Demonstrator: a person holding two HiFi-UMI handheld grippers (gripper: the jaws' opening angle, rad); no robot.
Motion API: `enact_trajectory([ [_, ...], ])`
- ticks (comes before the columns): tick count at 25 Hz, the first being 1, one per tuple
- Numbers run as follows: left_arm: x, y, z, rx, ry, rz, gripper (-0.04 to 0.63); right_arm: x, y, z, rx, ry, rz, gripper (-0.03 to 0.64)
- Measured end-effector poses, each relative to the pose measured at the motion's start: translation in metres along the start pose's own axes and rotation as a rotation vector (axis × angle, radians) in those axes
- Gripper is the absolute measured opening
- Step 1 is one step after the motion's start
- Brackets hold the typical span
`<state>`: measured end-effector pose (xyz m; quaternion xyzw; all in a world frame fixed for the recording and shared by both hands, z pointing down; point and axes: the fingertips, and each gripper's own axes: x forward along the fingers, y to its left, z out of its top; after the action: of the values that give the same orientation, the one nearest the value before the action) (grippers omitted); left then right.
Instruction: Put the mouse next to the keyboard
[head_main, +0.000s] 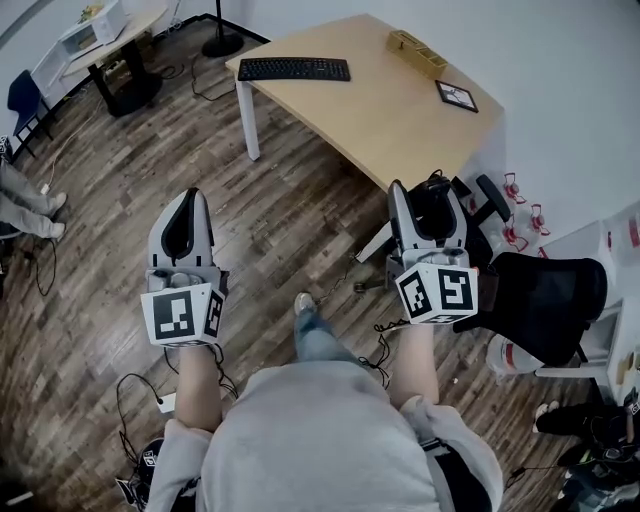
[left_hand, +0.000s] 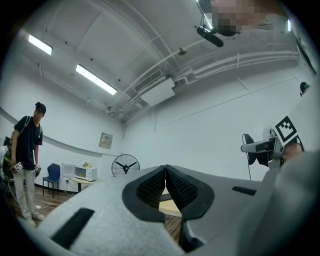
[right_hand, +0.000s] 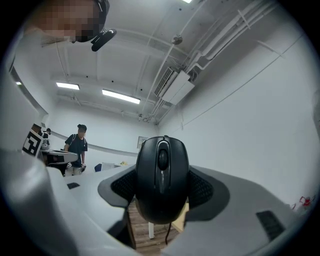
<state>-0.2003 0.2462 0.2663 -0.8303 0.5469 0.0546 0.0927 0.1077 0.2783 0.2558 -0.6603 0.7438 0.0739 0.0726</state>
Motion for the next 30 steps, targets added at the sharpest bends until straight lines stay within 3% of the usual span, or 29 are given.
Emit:
enact_trajectory([
  [17, 0.185, 0.008, -0.02, 0.013, -0.007, 0.047, 0.011, 0.178, -0.035, -0.026, 0.027, -0.004, 0.181, 0.262],
  [30, 0.258, 0.0, -0.047, 0.017, 0.011, 0.026, 0.011, 0.239, -0.084, -0.049, 0.036, 0.003, 0.155, 0.262],
])
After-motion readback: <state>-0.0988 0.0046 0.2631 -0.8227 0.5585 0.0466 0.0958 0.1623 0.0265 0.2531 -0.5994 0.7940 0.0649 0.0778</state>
